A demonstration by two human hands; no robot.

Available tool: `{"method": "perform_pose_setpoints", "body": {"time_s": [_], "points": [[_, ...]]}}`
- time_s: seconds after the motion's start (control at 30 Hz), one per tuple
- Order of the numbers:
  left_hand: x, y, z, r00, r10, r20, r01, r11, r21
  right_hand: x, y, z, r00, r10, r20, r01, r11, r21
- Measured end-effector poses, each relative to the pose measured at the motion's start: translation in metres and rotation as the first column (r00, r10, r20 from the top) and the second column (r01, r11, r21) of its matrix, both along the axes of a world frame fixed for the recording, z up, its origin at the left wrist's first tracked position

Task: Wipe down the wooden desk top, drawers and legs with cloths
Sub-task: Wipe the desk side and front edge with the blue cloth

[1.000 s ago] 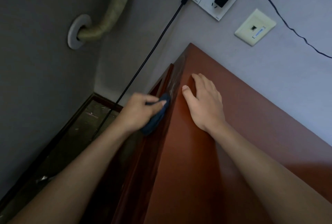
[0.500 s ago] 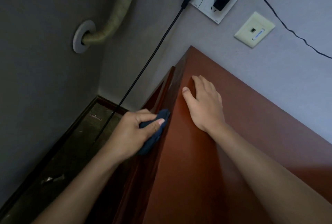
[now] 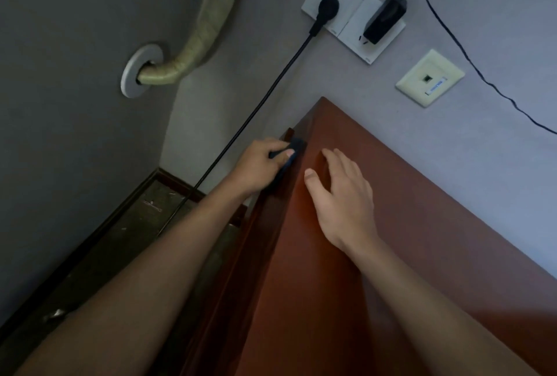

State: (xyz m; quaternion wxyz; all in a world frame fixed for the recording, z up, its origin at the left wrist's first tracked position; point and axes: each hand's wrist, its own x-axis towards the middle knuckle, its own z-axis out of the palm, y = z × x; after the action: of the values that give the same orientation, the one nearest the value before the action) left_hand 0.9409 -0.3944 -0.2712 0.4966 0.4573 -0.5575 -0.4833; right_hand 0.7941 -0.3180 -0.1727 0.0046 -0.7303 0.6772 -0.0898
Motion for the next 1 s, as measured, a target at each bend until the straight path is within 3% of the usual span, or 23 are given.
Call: {"method": "perform_pose_setpoints", "body": {"time_s": [0.13,0.27,0.33,0.43,0.5,0.57,0.67,0.77,0.87,1.0], "points": [[0.023,0.088,0.005,0.998,-0.051,0.044,0.057,0.986,-0.154,0.000,-0.001,-0.001,1.000,-0.001,-0.010,0.001,1.000,-0.004],[0.024,0.148,-0.016,0.991,-0.130,0.012,0.130,0.981,-0.142,0.000,0.001,-0.003,1.000,0.012,-0.015,-0.012,1.000,-0.006],[0.015,0.126,-0.017,0.992,-0.129,-0.014,0.124,0.976,-0.178,0.000,0.001,-0.003,1.000,0.008,-0.015,-0.008,1.000,0.005],[0.000,0.042,0.004,0.968,-0.248,-0.047,0.250,0.967,0.053,0.000,0.000,-0.004,1.000,0.009,-0.025,-0.009,1.000,0.006],[-0.011,-0.001,0.008,0.936,-0.315,-0.155,0.312,0.949,-0.040,0.000,-0.001,-0.004,0.999,0.016,-0.032,-0.016,1.000,0.001],[-0.023,-0.022,0.013,0.945,-0.236,-0.227,0.212,0.969,-0.124,0.000,-0.001,-0.004,0.999,0.018,-0.032,-0.018,1.000,-0.004],[-0.033,-0.049,0.039,0.902,-0.116,-0.416,0.120,0.993,-0.017,0.000,-0.001,-0.003,0.999,0.025,-0.031,-0.025,1.000,-0.002],[-0.039,-0.089,0.050,0.927,-0.109,-0.359,0.158,0.981,0.109,-0.001,-0.001,-0.002,0.999,0.030,-0.030,-0.030,1.000,0.008],[-0.033,-0.108,0.029,0.943,0.018,-0.332,0.076,0.960,0.270,-0.002,-0.003,0.000,0.999,0.024,-0.027,-0.023,1.000,0.015],[-0.015,-0.062,0.022,0.943,0.001,-0.334,0.067,0.979,0.191,0.001,-0.001,0.001,1.000,0.017,-0.013,-0.017,1.000,0.017]]}}
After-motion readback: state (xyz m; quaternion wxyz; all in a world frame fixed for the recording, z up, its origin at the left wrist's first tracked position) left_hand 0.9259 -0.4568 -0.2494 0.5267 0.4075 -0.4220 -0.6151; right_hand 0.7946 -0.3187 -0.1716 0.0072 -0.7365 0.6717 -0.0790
